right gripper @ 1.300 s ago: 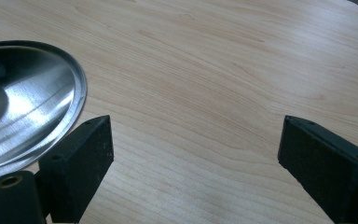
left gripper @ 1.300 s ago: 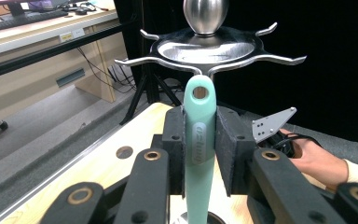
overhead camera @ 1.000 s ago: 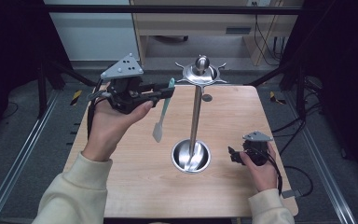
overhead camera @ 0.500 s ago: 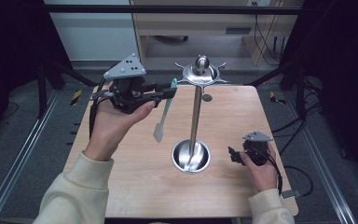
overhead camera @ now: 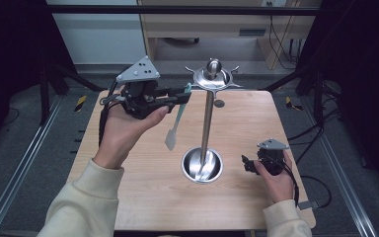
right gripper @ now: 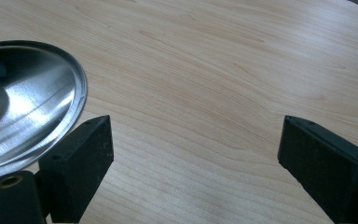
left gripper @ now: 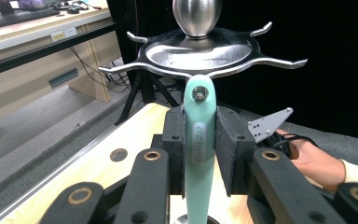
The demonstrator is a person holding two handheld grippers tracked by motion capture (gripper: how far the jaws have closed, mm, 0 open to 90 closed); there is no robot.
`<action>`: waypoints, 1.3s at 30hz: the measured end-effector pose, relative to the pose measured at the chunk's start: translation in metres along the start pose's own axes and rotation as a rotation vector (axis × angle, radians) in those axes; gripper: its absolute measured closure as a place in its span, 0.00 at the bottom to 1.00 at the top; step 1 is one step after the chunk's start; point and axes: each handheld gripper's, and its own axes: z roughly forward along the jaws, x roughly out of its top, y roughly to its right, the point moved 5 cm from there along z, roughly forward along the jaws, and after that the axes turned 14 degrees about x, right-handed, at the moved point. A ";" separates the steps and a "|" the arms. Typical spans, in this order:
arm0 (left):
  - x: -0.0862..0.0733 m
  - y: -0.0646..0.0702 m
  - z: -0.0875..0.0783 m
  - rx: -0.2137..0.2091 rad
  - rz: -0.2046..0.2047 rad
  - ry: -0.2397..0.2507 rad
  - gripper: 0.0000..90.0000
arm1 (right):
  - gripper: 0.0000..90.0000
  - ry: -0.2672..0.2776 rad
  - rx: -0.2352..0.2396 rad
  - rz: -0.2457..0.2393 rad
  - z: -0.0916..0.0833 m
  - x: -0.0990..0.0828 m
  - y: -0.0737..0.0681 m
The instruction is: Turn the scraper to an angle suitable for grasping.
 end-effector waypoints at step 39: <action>-0.004 0.000 0.000 0.028 -0.007 0.039 0.68 | 0.11 -0.003 0.003 -0.003 0.000 0.000 -0.001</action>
